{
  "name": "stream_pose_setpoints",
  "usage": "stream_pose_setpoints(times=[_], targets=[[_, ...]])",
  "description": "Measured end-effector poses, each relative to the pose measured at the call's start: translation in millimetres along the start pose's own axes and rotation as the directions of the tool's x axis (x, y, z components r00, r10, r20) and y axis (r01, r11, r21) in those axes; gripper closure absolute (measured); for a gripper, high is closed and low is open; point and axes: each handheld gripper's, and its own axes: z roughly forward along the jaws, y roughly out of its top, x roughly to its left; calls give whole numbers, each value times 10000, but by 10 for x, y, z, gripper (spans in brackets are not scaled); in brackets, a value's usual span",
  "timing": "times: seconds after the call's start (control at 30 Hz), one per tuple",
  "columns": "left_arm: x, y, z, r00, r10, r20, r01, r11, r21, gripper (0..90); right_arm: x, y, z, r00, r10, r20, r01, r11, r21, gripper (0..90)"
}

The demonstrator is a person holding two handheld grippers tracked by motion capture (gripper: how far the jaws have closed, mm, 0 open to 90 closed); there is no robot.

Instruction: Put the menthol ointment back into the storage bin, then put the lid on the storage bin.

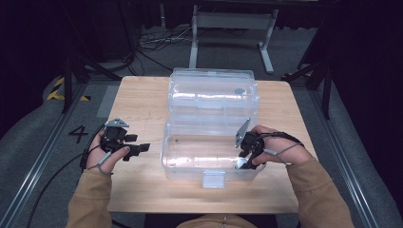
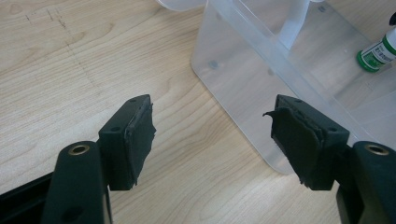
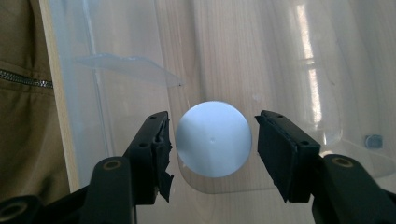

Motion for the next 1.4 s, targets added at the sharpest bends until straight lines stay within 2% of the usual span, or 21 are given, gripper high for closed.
stream_pose_setpoints(times=[0.17,0.2,0.27,0.47,0.5,0.6,0.77,0.97,1.13,1.2,1.37,1.4], targets=[[-4,-1,-7,10000,9,-27,-9,10000,-8,306,11,-16,-62,9999,-39,142,44,9995,-326,447],[-4,-1,-8,10000,-1,-13,1,10000,1,306,23,-18,-83,9999,77,136,-73,9996,-277,448],[2,1,-7,10000,-5,-4,5,10000,-2,306,26,-22,-120,9998,-26,206,36,9989,-469,451],[-8,26,14,10000,37,48,-37,10000,6,305,53,-44,-260,9992,59,396,-22,9958,-919,457],[-7,31,19,9999,107,51,-108,9999,26,305,66,-59,-321,9987,189,472,-135,9936,-1123,456],[-19,42,26,9999,102,75,-102,9999,35,306,69,-71,-359,9986,220,489,-160,9926,-1203,455],[-25,47,35,9999,132,87,-133,9999,63,306,84,-91,-481,9959,594,680,-480,9861,-1590,464],[-31,39,28,9999,136,70,-136,9999,69,306,56,-85,-625,9926,618,1047,-354,9709,-2368,477],[-35,17,17,10000,80,50,-80,9999,87,306,41,-49,-757,9918,609,1126,-253,9555,-2940,493],[-37,11,16,9999,115,25,-115,9999,87,306,37,-38,-783,9913,627,1157,-252,9532,-3012,495],[-55,-16,-5,9999,129,44,-129,9998,123,306,-6,34,-904,9875,783,1368,-250,9347,-3544,498],[-61,-23,-8,9999,106,27,-106,9999,127,306,-28,57,-936,9861,823,1441,-230,9278,-3725,497]])
